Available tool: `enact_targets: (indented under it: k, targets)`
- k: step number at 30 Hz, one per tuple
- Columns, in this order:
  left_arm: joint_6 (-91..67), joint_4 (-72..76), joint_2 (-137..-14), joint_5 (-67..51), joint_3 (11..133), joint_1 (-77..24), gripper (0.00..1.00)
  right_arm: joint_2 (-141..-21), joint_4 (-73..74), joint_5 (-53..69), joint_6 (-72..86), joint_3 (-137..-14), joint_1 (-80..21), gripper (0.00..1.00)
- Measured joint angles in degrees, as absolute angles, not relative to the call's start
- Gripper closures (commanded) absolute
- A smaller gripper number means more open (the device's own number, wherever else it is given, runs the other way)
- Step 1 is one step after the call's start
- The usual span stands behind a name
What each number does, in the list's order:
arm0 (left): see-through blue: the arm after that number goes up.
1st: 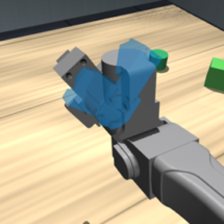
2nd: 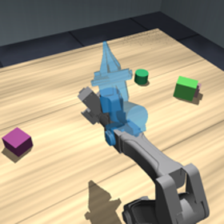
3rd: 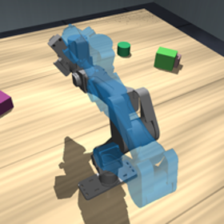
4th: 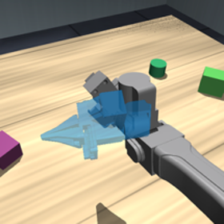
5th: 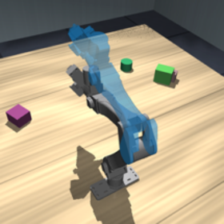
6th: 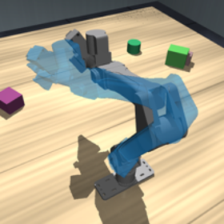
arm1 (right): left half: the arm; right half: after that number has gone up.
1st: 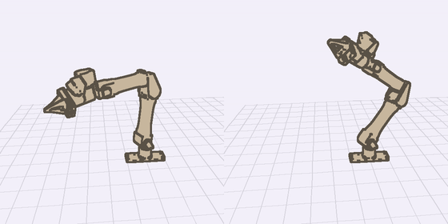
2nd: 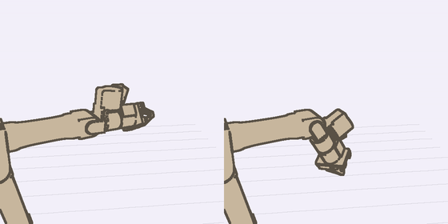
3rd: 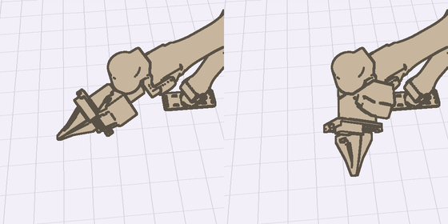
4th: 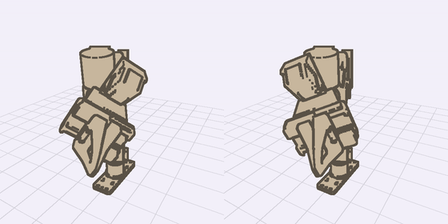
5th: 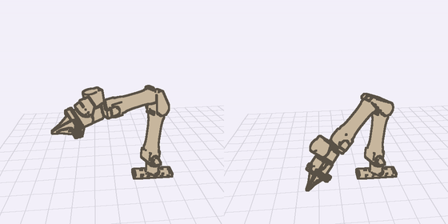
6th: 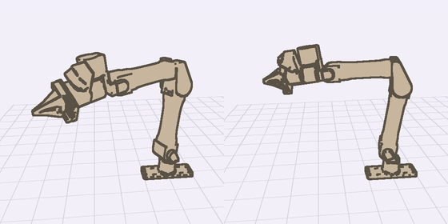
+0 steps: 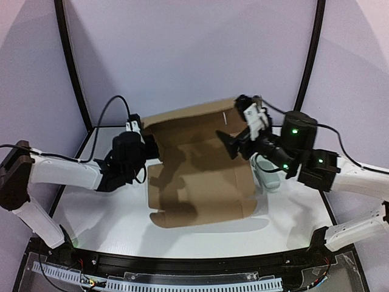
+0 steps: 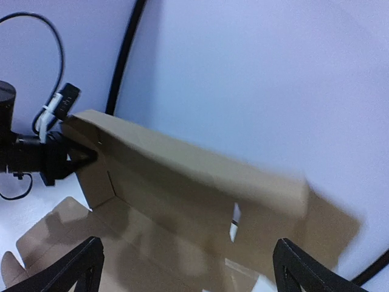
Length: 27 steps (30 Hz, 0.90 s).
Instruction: Fold the paper box
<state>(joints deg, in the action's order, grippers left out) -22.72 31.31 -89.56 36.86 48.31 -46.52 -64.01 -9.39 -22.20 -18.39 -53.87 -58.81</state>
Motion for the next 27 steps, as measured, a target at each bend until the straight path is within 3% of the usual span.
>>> enact_targets:
  k: [6, 11, 16, 17, 22, 27]
  targets:
    - [-31.7, 26.96, -86.02, 32.05, 49.43, -40.07, 0.99, -53.98, -7.73, -21.17, -12.34, -49.01, -54.3, 0.02]
    - [-37.56, 25.1, -85.25, 24.14, 48.34, -34.85, 0.99, -50.3, -0.82, -10.61, -5.02, -50.5, -39.79, 0.02]
    - [-40.99, 23.9, -84.9, 14.61, 46.76, -32.23, 0.99, -55.68, 4.05, 6.83, 1.04, -53.91, -24.21, 0.02]
    - [-41.32, 23.18, -84.79, 11.33, 46.68, -31.79, 0.99, -59.75, 4.36, 14.74, 2.79, -55.81, -20.05, 0.02]
    - [-41.36, 18.31, -84.58, 1.89, 47.81, -31.66, 0.99, -68.84, 7.97, 29.82, 1.32, -62.78, -17.43, 0.02]
    - [-41.6, 17.43, -86.02, -5.72, 49.8, -31.66, 0.99, -70.81, 11.2, 34.24, -3.25, -67.24, -17.45, 0.17]
